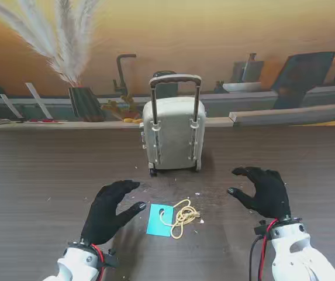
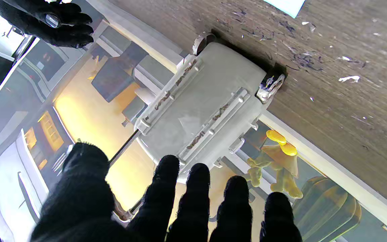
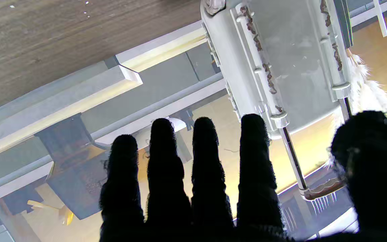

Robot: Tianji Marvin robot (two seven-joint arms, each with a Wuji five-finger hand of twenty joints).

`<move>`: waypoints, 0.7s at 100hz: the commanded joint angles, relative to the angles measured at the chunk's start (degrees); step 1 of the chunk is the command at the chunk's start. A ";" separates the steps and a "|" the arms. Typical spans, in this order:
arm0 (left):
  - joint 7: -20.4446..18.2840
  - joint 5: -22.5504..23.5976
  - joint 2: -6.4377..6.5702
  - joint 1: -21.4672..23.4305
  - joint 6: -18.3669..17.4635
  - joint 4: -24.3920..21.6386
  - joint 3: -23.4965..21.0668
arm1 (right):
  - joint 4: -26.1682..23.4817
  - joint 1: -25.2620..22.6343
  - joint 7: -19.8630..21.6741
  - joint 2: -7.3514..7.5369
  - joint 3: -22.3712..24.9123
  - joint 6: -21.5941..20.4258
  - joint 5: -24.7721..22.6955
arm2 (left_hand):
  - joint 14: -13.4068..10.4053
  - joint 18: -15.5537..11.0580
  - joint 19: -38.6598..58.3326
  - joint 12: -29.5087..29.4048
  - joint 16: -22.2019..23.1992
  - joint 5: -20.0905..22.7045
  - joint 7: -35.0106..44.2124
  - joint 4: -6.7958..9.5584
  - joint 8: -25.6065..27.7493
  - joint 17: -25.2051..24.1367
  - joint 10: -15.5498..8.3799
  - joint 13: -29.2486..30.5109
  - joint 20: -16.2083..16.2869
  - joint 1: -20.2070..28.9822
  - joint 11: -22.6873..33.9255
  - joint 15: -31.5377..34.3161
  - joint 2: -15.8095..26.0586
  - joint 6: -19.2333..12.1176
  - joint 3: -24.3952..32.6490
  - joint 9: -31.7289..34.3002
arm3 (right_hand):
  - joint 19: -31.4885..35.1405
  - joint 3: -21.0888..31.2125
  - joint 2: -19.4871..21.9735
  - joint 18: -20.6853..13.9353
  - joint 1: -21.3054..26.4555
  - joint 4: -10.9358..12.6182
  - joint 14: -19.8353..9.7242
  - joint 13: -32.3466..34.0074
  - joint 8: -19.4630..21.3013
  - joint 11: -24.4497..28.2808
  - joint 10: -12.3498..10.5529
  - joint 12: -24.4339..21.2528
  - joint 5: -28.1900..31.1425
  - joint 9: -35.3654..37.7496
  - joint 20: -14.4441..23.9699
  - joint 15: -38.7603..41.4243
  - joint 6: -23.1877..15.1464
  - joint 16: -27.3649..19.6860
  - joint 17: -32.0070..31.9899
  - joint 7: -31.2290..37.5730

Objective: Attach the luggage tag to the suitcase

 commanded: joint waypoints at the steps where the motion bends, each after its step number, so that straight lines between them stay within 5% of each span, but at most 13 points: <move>1: -1.15 0.11 0.07 -0.18 0.31 -0.21 0.03 | 0.04 -0.09 0.84 0.14 0.09 0.04 -0.10 | -0.93 -2.13 -0.32 0.53 0.18 -0.85 -0.87 1.06 0.84 -0.72 -0.35 -1.79 0.00 0.58 -0.98 -1.58 1.61 -2.81 -1.30 -1.21 | -1.08 -0.83 1.64 -1.88 -1.48 2.25 -0.25 -2.05 1.13 -1.25 0.30 -0.66 -1.10 -1.89 -0.72 -1.08 -0.50 -0.84 -1.17 -0.95; 35: -0.23 3.73 0.46 2.31 0.47 -3.12 0.74 | 0.12 0.04 1.23 0.77 -0.81 -0.28 -2.75 | -0.97 -2.20 -0.37 0.40 0.05 -0.96 -0.98 1.03 0.87 -0.94 -0.45 -2.12 0.09 0.49 -1.18 -2.19 1.50 -2.80 -1.38 -1.43 | -0.51 -0.52 0.08 -1.59 -0.15 2.23 -0.50 -0.70 1.50 -0.49 -0.17 -0.42 0.39 -0.53 -0.49 -0.26 -1.40 -0.52 -0.28 -0.26; 70: -2.22 4.03 0.78 4.37 1.74 -4.89 -0.41 | 2.04 3.10 0.71 2.41 -6.22 0.45 -9.82 | -1.05 -2.44 -0.52 0.16 -0.34 -1.06 -1.36 1.04 0.96 -1.44 -0.42 -2.84 0.14 0.52 -1.74 -3.07 1.71 -2.70 -1.41 -2.15 | 1.33 7.03 -10.81 -0.75 4.99 0.92 -1.43 2.50 2.45 1.01 -1.91 0.90 3.82 2.35 0.76 1.72 -4.69 1.11 1.83 2.45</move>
